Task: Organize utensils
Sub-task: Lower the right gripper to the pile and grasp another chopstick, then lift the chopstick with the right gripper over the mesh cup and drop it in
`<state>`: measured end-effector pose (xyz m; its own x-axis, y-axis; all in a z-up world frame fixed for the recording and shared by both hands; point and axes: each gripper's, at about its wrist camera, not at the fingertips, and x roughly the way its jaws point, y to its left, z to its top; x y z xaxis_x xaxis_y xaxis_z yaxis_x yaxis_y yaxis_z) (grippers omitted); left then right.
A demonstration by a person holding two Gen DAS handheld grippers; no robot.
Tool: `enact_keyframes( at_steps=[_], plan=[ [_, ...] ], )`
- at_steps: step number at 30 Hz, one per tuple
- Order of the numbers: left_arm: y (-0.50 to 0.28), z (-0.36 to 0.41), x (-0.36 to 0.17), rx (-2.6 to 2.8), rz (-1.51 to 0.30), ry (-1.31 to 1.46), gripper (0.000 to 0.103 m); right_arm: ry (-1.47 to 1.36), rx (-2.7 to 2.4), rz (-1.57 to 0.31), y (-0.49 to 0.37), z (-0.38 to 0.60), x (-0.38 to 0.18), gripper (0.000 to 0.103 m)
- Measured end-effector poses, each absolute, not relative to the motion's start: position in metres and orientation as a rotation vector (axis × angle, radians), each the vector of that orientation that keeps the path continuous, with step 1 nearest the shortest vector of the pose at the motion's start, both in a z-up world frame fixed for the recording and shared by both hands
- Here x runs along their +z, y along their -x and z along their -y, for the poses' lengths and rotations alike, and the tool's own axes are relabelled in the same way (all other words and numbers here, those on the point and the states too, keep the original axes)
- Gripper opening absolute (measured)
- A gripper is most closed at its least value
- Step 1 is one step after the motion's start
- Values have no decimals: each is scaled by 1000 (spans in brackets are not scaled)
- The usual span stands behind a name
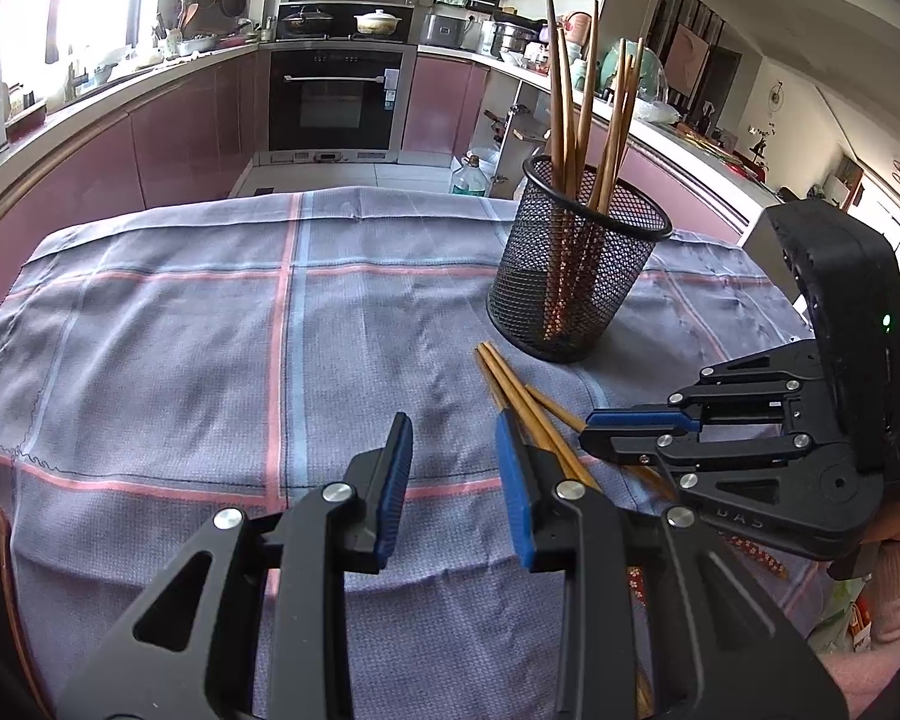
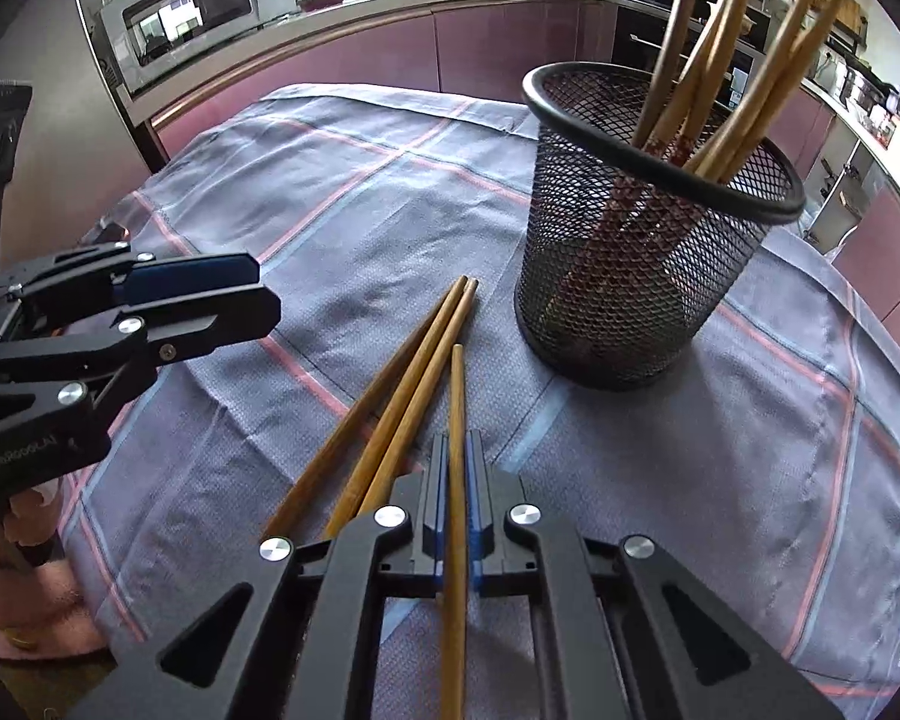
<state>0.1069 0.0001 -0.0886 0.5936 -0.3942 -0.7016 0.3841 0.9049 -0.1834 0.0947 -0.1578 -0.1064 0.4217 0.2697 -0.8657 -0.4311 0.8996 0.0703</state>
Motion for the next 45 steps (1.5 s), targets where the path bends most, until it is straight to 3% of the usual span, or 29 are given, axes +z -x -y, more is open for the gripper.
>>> enact_keyframes(
  at_steps=[11,28,45],
  plan=[
    [-104,3,-94,-467,-834,8,28,58,493,-952,-77,179,-79,4],
    [-102,13,-98,-501,-851,-4,28,-142,479,-595,-43,237,15,4],
    [-93,22,-102,-526,-872,-24,28,-185,397,-324,-73,263,103,4]
  ],
)
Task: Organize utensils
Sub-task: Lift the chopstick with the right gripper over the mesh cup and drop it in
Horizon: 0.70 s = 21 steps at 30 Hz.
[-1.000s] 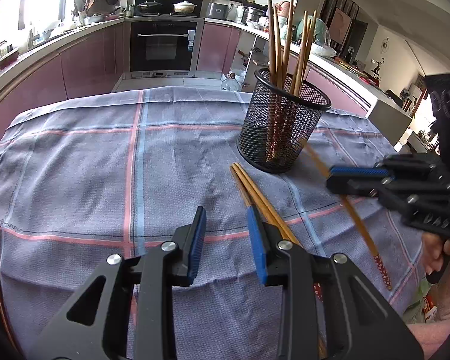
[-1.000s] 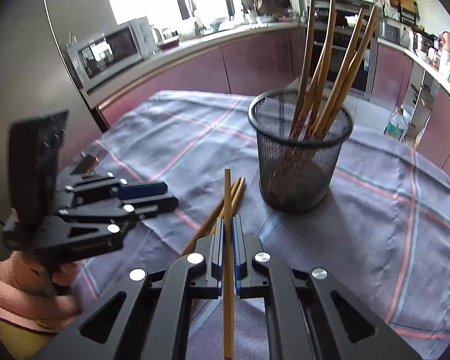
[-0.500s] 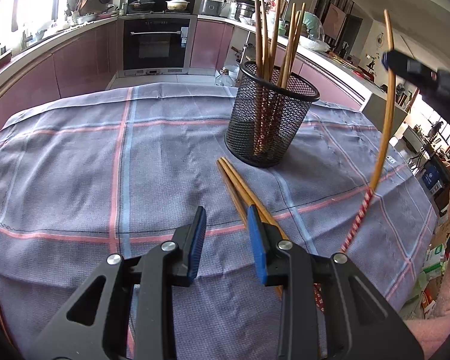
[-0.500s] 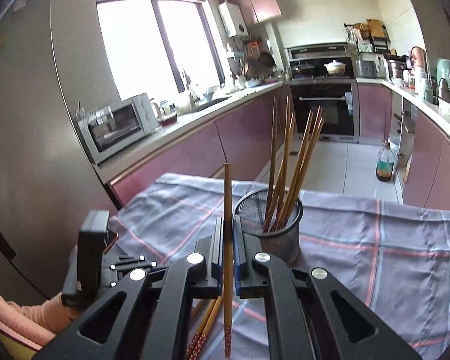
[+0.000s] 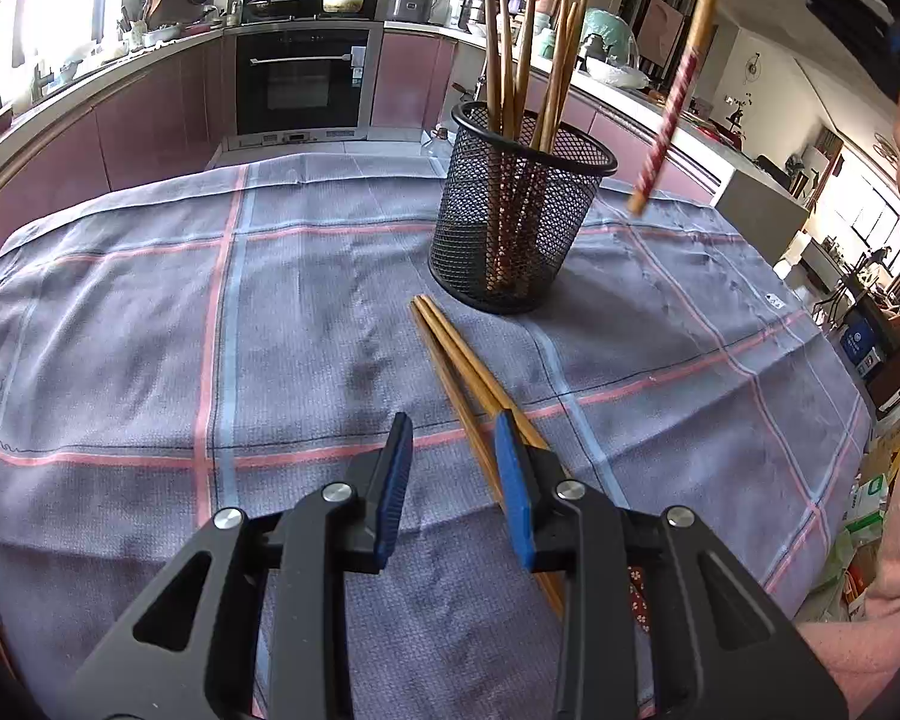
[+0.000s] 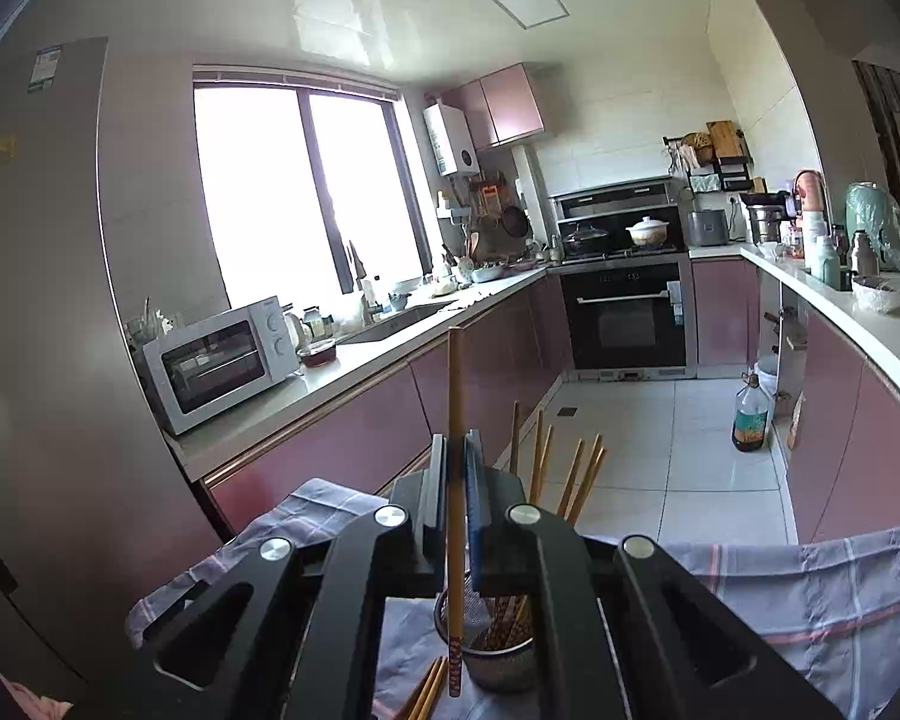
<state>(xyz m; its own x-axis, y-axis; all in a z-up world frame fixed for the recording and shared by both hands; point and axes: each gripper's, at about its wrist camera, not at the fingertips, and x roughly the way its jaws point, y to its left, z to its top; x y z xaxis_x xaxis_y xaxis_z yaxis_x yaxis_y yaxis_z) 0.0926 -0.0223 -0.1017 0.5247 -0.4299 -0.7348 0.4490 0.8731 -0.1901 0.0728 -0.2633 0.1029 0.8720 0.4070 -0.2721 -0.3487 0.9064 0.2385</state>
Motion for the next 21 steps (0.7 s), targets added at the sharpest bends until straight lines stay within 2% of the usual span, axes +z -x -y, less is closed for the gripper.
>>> enact_keyframes(
  at_steps=[11,21],
  plan=[
    [-91,22,-103,-530,-878,-29,28,-197,329,-299,-108,268,108,4],
    [-89,23,-105,-541,-885,-36,28,-206,323,-419,-138,257,75,5]
  ],
)
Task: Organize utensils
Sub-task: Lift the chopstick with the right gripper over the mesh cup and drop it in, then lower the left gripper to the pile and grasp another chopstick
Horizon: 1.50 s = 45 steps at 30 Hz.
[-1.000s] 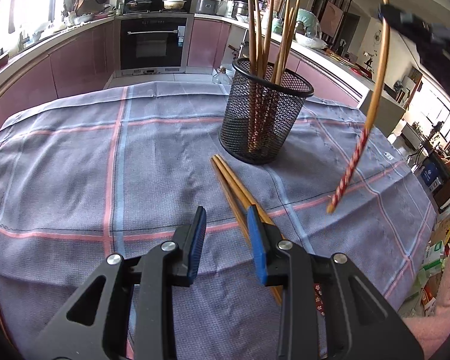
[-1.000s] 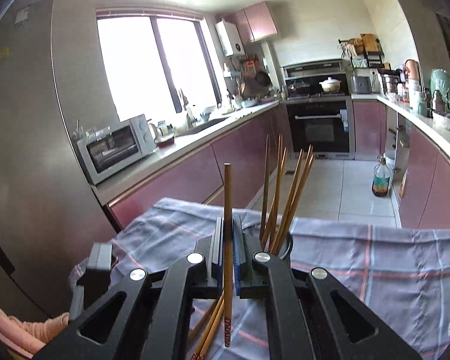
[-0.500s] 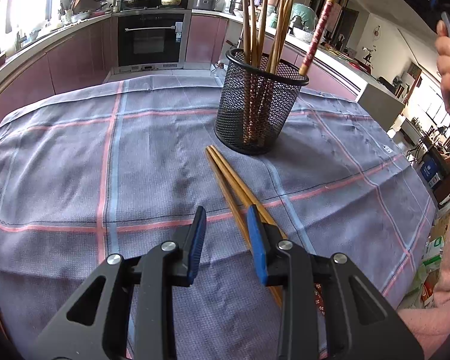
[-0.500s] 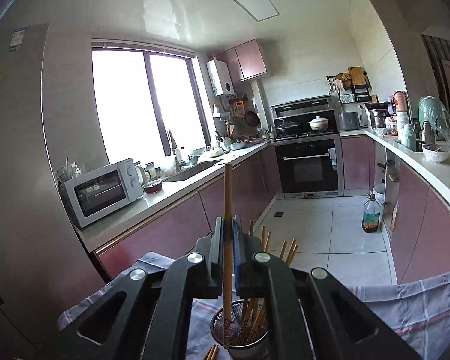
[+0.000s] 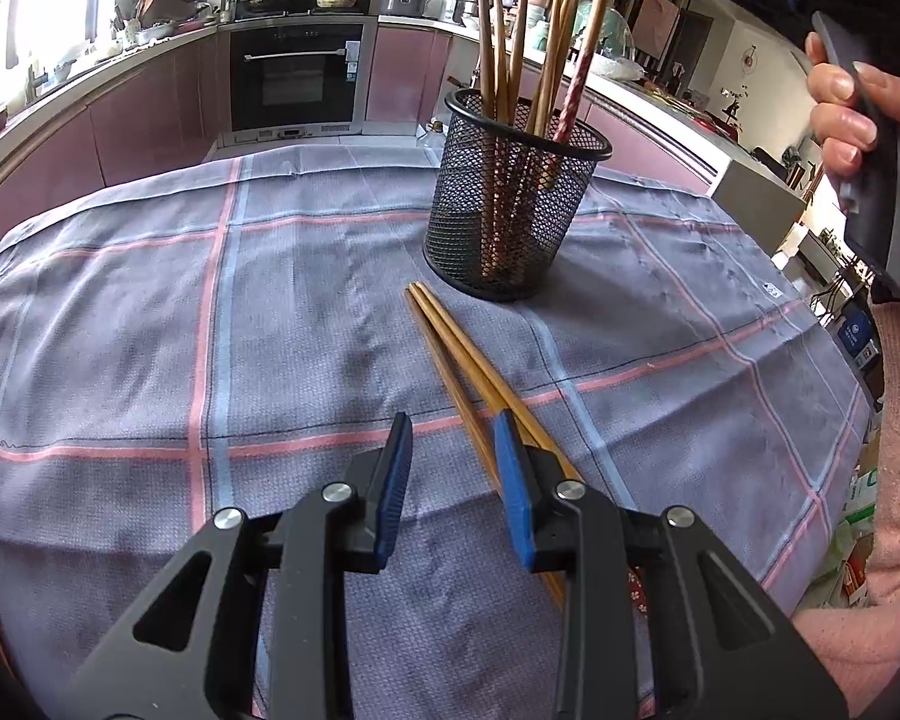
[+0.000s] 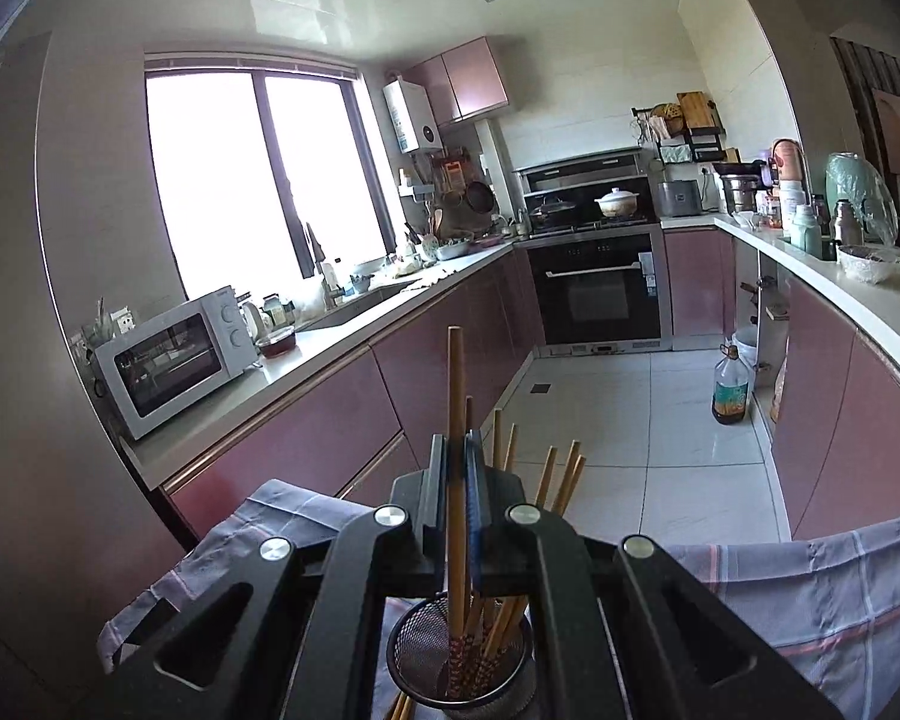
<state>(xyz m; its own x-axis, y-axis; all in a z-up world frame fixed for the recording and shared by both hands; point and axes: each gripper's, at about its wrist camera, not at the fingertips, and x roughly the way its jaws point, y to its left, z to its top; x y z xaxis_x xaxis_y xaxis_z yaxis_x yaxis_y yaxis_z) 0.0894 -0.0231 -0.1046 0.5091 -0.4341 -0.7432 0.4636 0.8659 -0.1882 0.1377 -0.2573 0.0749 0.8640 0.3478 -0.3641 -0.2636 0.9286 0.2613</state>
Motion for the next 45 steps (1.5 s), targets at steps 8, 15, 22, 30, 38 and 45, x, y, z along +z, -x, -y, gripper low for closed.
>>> enact_keyframes(
  at_steps=[8,15,22,30,38,45],
  plan=[
    [-92,29,-107,-553,-903,-46,28,-208,323,-553,-156,246,47,7],
    [-97,31,-110,-547,-927,-61,28,-193,320,-603,-156,239,35,21],
    [-110,39,-116,-544,-970,-101,28,-213,356,-584,-127,249,33,42],
    [-118,50,-115,-579,-1006,-138,11,-214,379,-631,-93,256,8,43],
    [-122,38,-111,-535,-1015,-172,13,-241,392,-682,-72,267,-16,46],
    [-131,46,-109,-548,-1031,-214,26,-263,398,-713,-64,269,-33,46]
  ],
)
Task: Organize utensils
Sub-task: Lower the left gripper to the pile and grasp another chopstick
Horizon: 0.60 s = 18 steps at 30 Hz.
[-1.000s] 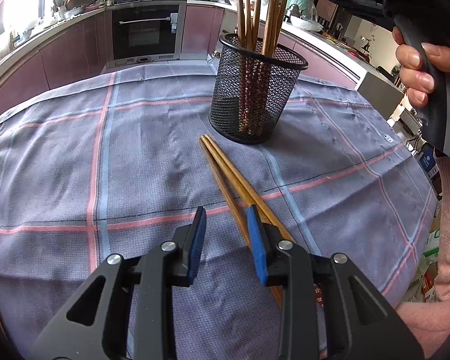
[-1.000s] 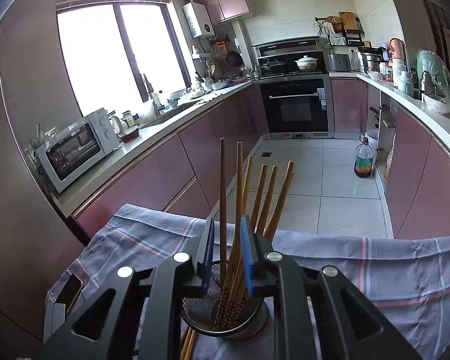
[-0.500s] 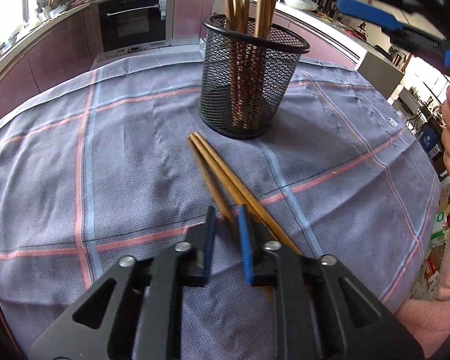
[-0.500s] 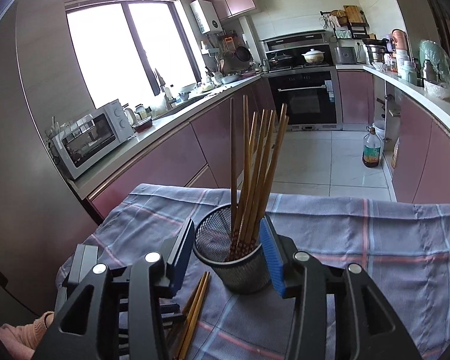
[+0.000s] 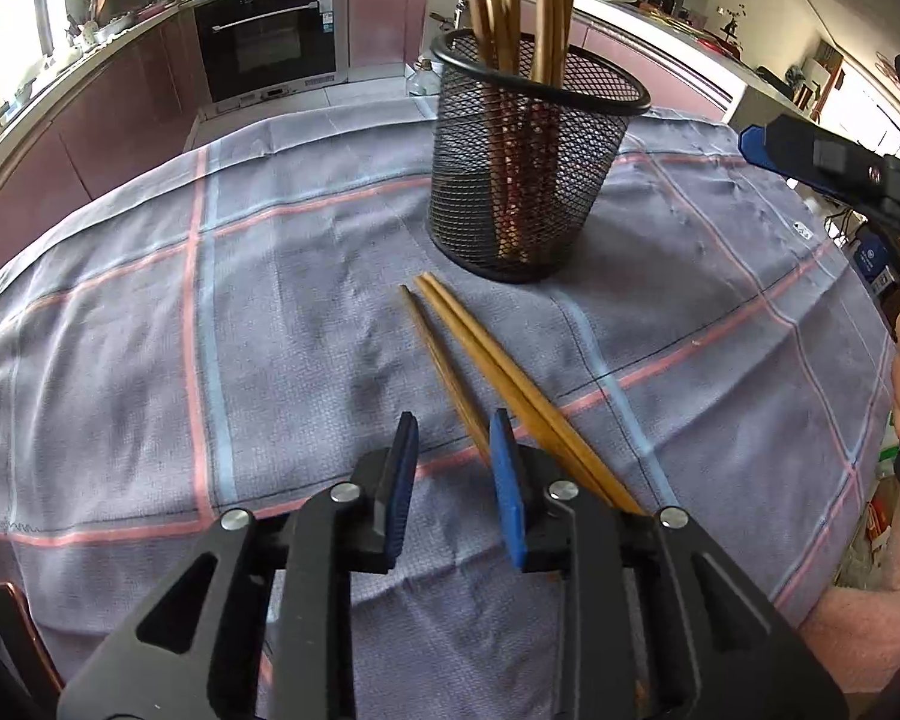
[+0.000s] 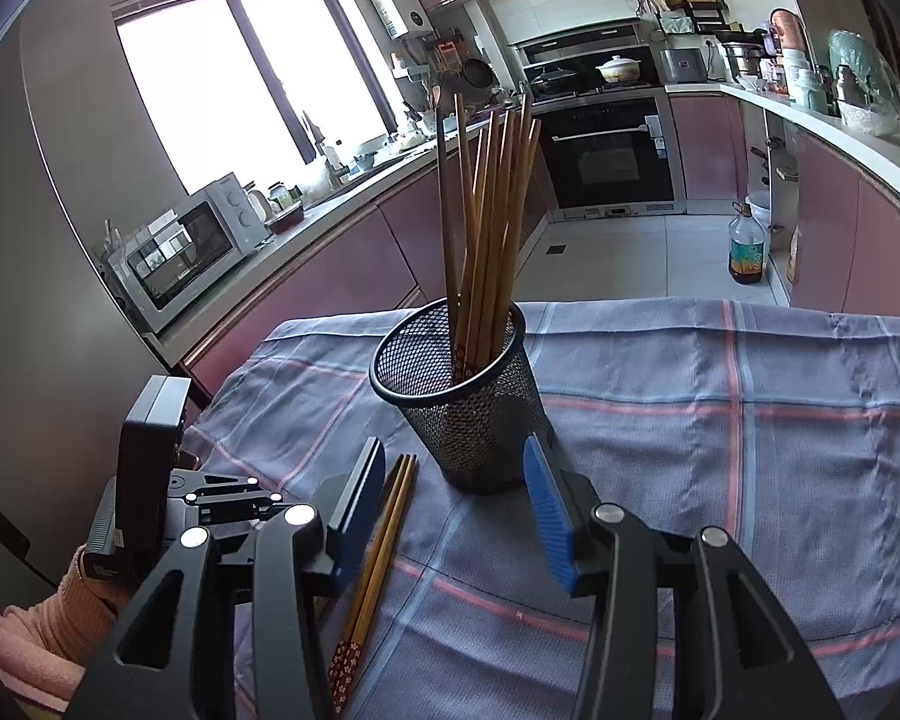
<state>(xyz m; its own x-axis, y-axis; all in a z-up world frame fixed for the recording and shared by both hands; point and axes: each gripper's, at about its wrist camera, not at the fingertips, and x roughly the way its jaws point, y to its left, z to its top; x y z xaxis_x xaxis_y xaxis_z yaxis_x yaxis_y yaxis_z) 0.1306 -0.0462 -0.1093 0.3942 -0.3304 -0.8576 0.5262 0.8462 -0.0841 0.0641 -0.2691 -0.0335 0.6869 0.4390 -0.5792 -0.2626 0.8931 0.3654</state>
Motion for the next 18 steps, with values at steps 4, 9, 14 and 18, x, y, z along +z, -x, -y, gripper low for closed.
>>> enact_keyframes(
  at_steps=[4,9,14,18],
  plan=[
    [-134,57,-114,-536,-1045,-257,30,-282,400,-727,-61,274,-39,46],
    [-140,55,-113,-516,-1062,-264,13,-299,404,-739,-57,279,-46,47],
    [-141,49,-112,-528,-1076,-257,12,-299,411,-750,-55,279,-51,47],
    [-142,46,-112,-538,-1086,-279,15,-291,420,-755,-54,277,-53,48]
  ],
)
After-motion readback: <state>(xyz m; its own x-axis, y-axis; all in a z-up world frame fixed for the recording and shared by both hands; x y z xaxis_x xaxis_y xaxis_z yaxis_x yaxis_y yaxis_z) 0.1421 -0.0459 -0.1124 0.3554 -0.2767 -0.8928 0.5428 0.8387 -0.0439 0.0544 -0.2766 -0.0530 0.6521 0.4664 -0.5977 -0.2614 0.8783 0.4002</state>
